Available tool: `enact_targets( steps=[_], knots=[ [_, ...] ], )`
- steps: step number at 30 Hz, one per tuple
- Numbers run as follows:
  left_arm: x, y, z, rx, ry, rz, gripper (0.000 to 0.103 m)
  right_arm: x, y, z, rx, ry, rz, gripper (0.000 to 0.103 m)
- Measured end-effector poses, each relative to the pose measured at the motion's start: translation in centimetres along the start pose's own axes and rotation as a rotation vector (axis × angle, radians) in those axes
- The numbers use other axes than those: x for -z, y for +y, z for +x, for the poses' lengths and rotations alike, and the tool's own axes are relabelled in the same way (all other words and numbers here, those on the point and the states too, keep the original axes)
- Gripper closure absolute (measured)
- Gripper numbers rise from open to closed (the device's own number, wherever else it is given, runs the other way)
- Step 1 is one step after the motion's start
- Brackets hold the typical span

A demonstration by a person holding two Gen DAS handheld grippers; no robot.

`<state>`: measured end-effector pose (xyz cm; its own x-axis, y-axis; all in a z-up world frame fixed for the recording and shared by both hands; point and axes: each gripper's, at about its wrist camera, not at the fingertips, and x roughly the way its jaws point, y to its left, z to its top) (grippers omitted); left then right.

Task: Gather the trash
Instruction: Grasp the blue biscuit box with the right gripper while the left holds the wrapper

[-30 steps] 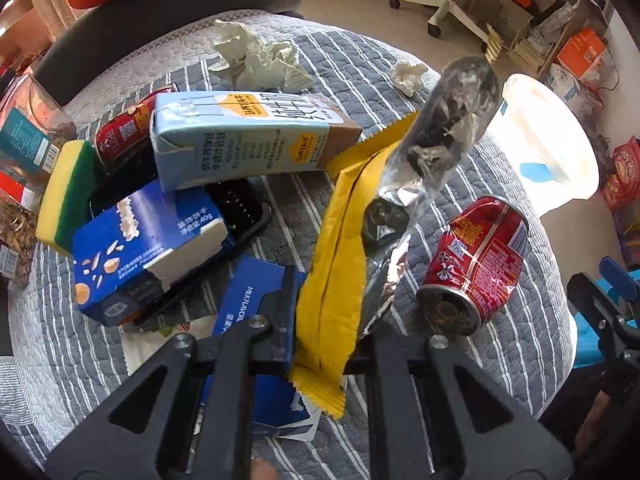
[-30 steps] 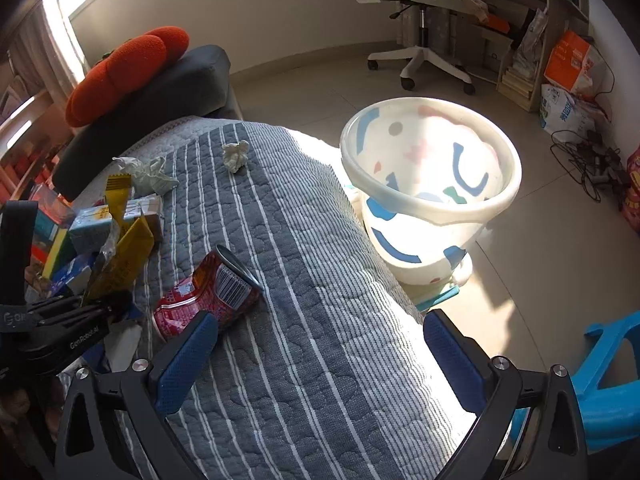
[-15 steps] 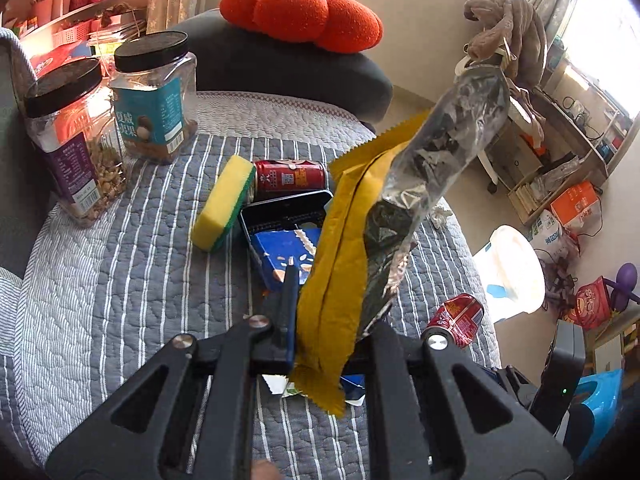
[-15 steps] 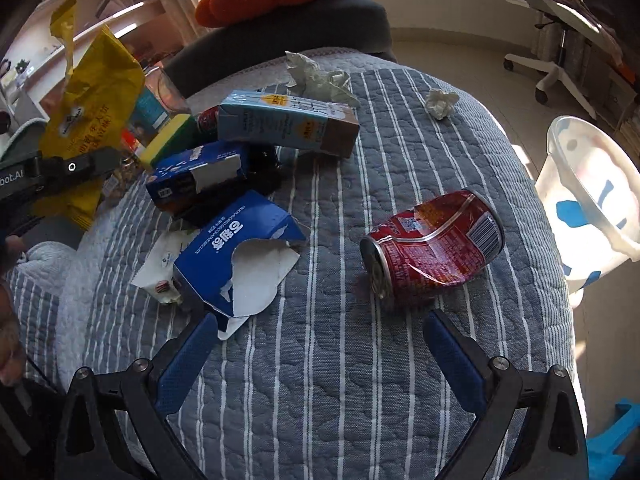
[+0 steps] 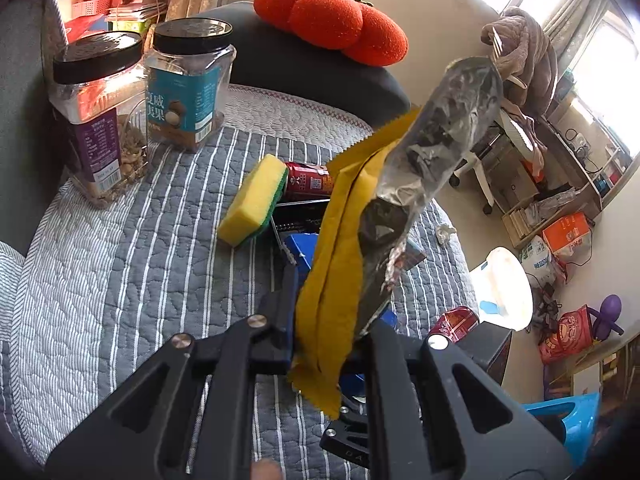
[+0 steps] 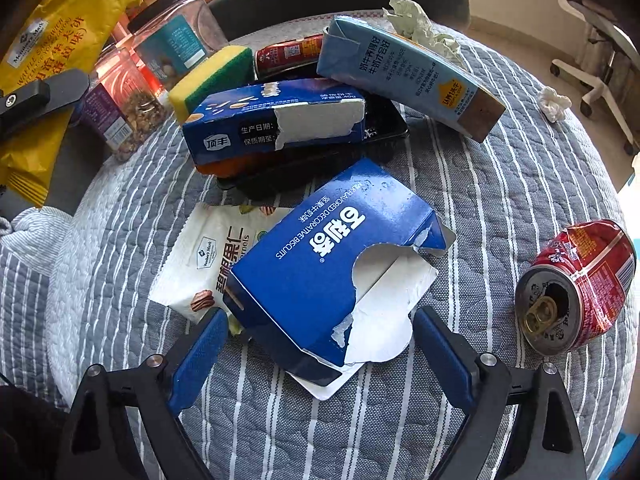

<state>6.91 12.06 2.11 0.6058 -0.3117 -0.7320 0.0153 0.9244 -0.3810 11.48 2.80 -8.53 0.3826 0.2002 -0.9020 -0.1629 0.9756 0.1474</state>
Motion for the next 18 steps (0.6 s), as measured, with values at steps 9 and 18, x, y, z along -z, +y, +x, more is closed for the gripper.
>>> enact_targets(
  steps=[9,18],
  knots=[
    [-0.1,0.6,-0.3,0.003,-0.008,-0.032,0.091,0.1,-0.9,-1.4,-0.039,-0.074,0.015,0.067],
    [0.0,0.3,-0.3,0.006,-0.002,-0.029,0.091,1.1,-1.9,-2.8,-0.077,-0.075,0.018,0.098]
  ],
)
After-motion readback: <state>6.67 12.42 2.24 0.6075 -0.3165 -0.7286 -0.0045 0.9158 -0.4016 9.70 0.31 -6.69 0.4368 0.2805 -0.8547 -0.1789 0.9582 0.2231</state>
